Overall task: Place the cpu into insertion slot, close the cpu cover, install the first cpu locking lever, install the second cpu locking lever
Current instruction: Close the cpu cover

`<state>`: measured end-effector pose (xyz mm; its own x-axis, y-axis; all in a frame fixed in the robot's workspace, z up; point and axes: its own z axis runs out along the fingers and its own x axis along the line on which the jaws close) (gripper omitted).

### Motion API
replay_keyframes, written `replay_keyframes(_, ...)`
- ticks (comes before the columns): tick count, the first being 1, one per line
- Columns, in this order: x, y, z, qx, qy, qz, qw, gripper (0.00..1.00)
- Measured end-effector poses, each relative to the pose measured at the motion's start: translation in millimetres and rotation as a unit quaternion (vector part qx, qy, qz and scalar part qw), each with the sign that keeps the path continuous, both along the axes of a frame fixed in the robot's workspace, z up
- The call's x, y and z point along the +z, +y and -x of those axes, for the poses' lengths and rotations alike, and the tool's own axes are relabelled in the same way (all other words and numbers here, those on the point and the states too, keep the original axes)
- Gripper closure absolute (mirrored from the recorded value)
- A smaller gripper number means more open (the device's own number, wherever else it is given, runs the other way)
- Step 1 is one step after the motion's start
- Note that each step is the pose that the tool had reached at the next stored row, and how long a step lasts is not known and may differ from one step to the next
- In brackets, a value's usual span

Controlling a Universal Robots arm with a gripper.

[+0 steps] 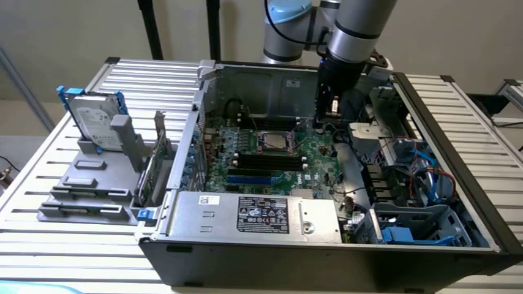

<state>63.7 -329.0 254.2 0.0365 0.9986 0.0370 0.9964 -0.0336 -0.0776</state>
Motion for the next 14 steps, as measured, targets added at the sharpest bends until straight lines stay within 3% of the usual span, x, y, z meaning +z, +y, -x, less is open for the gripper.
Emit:
replay_keyframes(2, 0.0, -0.1, 0.0, 0.0, 0.0088, 0.0, 1.0, 0.89)
replay_keyframes(5, 0.0, -0.4, 0.1, 0.001, 0.0153, 0.0002, 0.9999, 0.89)
replay_keyframes(14, 0.8, -0.8, 17.4, 0.003, 0.0155, 0.0006, 0.9999, 0.89)
